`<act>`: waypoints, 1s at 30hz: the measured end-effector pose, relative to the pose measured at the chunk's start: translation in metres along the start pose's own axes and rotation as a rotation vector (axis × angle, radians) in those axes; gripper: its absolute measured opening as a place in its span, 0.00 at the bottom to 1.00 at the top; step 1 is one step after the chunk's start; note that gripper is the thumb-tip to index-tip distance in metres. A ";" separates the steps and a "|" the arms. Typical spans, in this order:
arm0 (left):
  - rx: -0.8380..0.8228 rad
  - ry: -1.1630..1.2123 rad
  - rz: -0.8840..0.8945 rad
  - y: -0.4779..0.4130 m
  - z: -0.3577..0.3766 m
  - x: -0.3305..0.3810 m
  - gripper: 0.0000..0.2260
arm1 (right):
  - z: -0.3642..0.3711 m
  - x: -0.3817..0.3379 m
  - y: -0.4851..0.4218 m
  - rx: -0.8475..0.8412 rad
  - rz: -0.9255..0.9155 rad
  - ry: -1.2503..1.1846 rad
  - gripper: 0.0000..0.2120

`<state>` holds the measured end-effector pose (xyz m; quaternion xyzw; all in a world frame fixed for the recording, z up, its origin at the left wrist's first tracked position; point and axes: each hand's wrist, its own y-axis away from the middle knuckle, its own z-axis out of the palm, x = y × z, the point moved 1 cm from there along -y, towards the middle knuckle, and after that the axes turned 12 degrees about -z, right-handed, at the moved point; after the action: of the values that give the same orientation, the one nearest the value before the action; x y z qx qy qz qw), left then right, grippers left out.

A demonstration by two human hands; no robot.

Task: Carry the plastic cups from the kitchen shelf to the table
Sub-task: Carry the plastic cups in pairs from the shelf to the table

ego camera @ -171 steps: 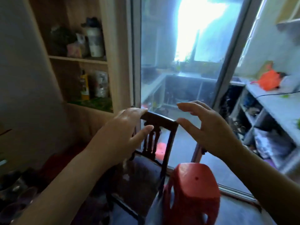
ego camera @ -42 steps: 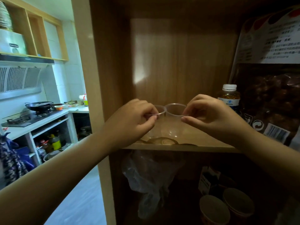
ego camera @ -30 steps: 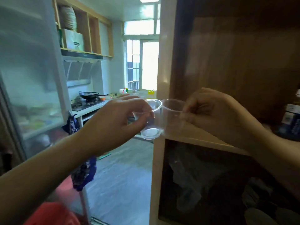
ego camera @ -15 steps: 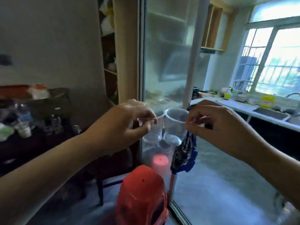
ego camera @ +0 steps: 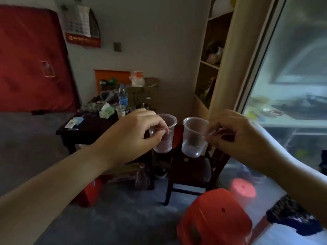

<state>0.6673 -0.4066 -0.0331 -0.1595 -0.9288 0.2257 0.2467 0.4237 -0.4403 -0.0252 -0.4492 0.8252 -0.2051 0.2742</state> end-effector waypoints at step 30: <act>-0.153 0.018 -0.402 -0.238 0.102 -0.376 0.04 | 0.277 0.319 -0.300 -0.225 -0.001 -0.302 0.08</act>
<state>0.8802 -0.7968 -0.1392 0.0087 -0.9541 0.0990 0.2824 0.6465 -0.8922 -0.1470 -0.5033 0.7922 -0.0418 0.3427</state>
